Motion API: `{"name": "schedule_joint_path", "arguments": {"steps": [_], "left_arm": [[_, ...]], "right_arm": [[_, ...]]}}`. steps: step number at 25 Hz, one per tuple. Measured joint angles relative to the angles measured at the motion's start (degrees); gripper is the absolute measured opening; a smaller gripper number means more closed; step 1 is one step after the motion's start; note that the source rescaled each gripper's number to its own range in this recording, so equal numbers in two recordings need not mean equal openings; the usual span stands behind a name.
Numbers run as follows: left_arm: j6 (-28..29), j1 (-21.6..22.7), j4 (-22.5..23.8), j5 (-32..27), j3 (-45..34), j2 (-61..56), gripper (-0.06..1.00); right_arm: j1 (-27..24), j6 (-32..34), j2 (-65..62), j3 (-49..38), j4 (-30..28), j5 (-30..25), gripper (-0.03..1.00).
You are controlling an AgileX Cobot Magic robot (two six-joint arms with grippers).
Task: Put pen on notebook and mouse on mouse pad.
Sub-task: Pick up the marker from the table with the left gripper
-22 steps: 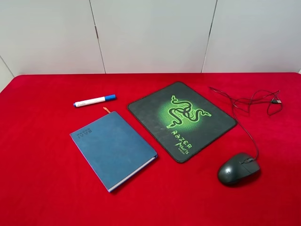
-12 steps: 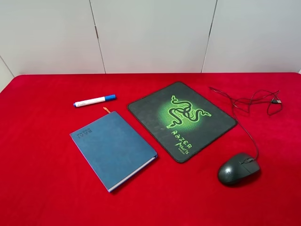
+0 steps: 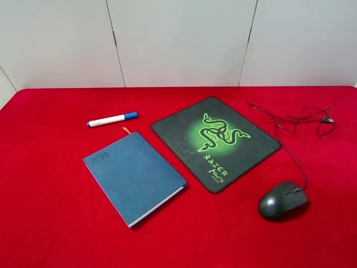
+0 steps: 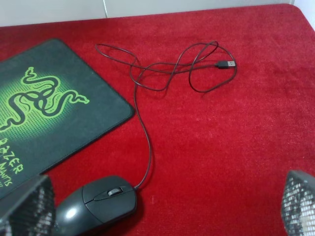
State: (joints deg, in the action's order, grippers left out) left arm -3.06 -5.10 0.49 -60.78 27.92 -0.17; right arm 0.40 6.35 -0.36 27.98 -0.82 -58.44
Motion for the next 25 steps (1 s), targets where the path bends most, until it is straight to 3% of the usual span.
{"name": "schedule_joint_path", "arguments": {"steps": [9,18,25], "left_arm": [[0.0,0.0,0.1,-2.0,7.8,7.5,0.98],[-0.3,0.0,0.3,-2.0,21.4,32.0,0.98],[-4.5,0.0,0.3,-3.1,31.2,52.9,0.98]], "right_arm": [[0.0,0.0,0.0,0.0,0.0,0.0,1.0],[0.0,0.0,0.0,0.0,0.0,0.0,1.0],[0.0,0.0,0.0,0.0,0.0,0.0,1.0]]}}
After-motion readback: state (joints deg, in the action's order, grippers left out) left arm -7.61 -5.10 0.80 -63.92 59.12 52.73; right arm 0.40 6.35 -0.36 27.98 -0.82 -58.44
